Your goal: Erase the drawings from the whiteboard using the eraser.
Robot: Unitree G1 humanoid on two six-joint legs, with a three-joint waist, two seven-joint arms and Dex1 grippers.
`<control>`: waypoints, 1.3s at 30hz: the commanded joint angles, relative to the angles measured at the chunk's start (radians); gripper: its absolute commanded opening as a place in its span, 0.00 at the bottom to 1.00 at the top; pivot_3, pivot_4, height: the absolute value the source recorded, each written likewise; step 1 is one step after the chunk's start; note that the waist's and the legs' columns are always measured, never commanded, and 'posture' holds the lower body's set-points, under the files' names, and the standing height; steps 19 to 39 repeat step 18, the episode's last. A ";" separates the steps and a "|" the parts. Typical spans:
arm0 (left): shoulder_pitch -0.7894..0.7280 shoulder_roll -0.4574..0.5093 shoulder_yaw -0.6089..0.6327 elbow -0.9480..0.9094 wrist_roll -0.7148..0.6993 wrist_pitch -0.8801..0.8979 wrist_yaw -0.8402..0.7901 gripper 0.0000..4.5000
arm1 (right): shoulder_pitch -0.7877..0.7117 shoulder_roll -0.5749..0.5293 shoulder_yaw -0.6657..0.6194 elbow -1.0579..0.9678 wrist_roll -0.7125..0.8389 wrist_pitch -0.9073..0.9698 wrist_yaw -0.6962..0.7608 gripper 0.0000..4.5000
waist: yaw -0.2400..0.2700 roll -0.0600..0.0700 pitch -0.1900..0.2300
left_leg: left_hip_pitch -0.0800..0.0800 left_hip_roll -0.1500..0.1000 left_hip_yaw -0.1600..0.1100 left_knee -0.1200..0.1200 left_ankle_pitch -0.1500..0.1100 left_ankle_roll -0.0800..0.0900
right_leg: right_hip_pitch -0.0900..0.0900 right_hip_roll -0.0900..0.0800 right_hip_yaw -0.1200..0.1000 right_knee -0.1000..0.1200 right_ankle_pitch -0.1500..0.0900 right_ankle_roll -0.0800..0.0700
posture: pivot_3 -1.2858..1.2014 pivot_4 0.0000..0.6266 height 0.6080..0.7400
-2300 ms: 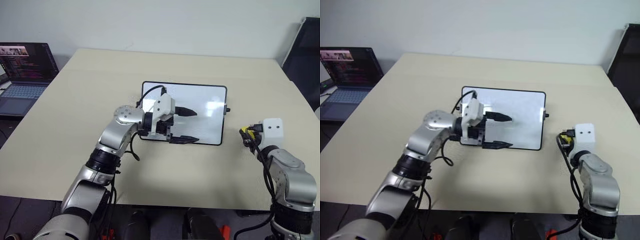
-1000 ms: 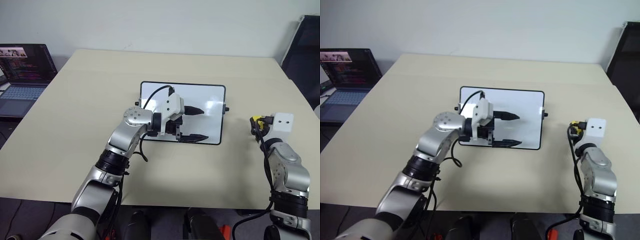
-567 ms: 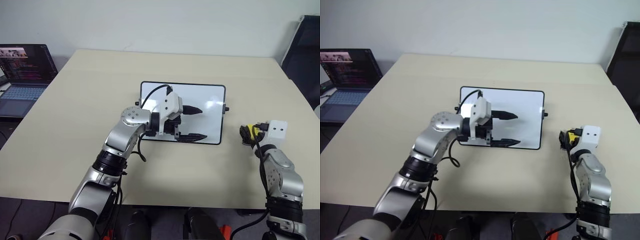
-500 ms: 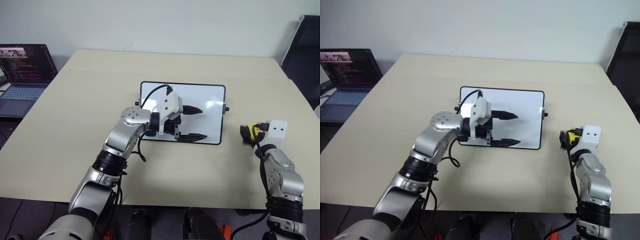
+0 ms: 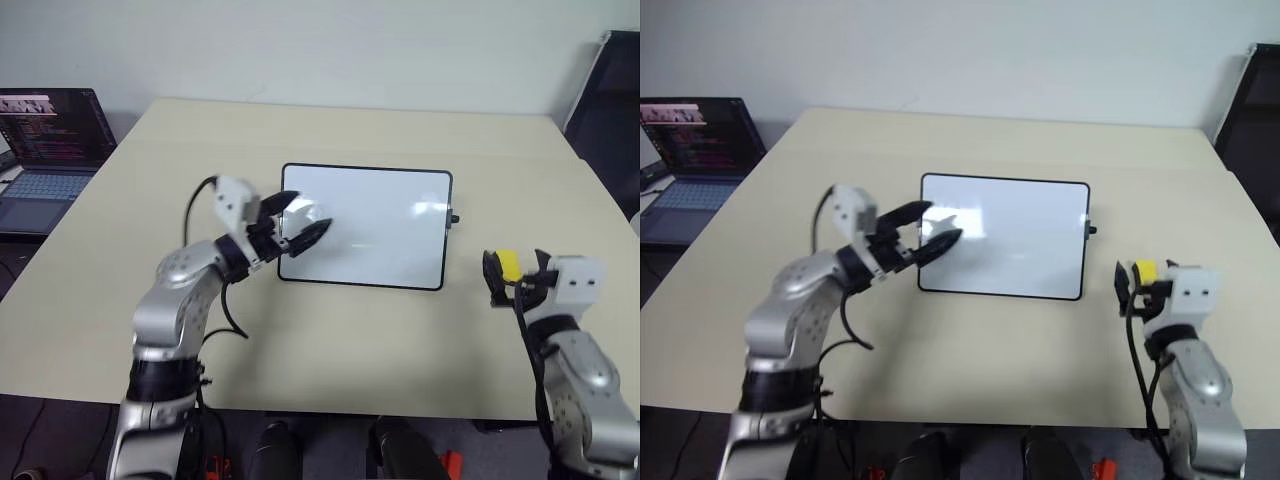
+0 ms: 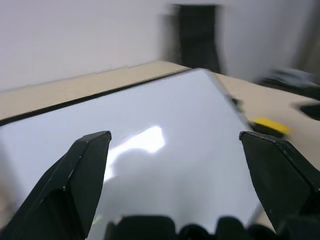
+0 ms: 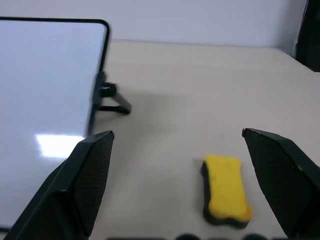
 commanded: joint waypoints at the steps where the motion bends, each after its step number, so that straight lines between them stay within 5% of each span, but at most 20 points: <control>1: 0.096 -0.031 0.015 -0.145 0.108 -0.020 0.193 1.00 | 0.029 0.019 -0.047 0.022 0.039 -0.130 0.024 1.00 | 0.000 0.000 0.000 | 0.000 0.000 0.000 0.001 0.000 0.000 | 0.000 0.000 0.000 0.000 0.000 0.000 | 0.52 0.24 1.00; 14: 0.327 -0.066 -0.008 -0.193 0.149 0.032 0.340 1.00 | 0.147 -0.042 -0.054 0.086 0.093 -0.111 0.087 1.00 | -0.003 -0.004 -0.001 | 0.004 -0.001 0.001 0.007 0.001 -0.001 | -0.001 -0.001 0.003 -0.003 0.002 -0.008 | 0.52 0.24 1.00; 39: 0.309 -0.070 -0.021 -0.161 0.148 0.017 0.341 1.00 | 0.153 -0.066 -0.058 0.082 0.089 -0.075 0.076 1.00 | -0.003 -0.004 -0.001 | 0.003 -0.001 0.001 0.003 0.001 -0.001 | -0.001 -0.001 0.003 -0.005 0.002 -0.008 | 0.52 0.24 1.00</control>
